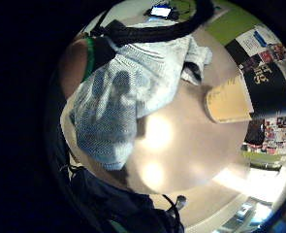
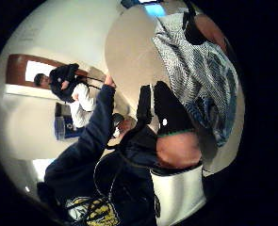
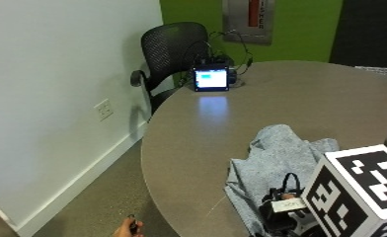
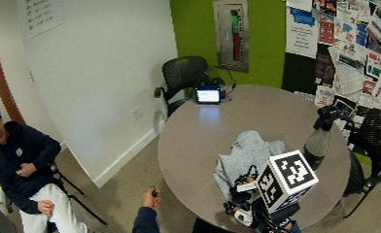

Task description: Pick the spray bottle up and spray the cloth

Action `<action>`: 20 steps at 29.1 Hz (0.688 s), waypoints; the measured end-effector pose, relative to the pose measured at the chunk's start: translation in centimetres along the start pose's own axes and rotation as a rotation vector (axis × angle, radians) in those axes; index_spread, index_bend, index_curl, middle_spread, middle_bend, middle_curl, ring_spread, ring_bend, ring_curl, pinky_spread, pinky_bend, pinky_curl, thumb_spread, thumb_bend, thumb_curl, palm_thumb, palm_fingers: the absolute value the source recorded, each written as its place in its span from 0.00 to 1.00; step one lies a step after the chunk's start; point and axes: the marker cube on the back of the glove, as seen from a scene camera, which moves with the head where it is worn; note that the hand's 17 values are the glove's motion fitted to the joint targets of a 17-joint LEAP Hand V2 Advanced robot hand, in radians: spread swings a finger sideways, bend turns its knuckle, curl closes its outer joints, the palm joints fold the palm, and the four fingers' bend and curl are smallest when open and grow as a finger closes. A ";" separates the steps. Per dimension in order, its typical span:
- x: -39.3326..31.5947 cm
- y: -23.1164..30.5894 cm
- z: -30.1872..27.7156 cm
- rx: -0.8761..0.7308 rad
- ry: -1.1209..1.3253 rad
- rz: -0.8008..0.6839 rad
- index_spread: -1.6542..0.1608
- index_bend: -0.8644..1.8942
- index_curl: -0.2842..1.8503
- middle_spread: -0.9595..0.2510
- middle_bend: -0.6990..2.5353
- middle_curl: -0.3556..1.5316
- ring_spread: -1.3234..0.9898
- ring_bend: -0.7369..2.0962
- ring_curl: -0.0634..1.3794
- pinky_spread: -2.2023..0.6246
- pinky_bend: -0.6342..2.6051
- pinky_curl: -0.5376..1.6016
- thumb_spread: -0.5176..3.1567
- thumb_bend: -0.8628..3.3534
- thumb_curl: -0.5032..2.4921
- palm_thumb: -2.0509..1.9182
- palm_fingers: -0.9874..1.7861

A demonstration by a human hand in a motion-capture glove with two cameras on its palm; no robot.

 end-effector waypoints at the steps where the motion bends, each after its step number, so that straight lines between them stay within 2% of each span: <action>1: -0.1 0.2 0.0 0.000 0.001 -0.005 0.73 0.39 0.27 0.76 0.28 0.32 0.55 0.36 0.20 0.86 0.26 0.36 0.45 0.26 0.25 0.64 0.62; 10: 0.5 3.2 0.6 -0.006 0.014 -0.075 0.73 0.38 0.28 0.75 0.27 0.33 0.54 0.35 0.21 0.85 0.26 0.37 0.47 0.25 0.27 0.65 0.64; 20: 6.5 5.3 -1.2 0.106 -0.011 0.091 0.73 0.37 0.28 0.73 0.28 0.35 0.53 0.36 0.24 0.84 0.26 0.39 0.47 0.24 0.28 0.66 0.66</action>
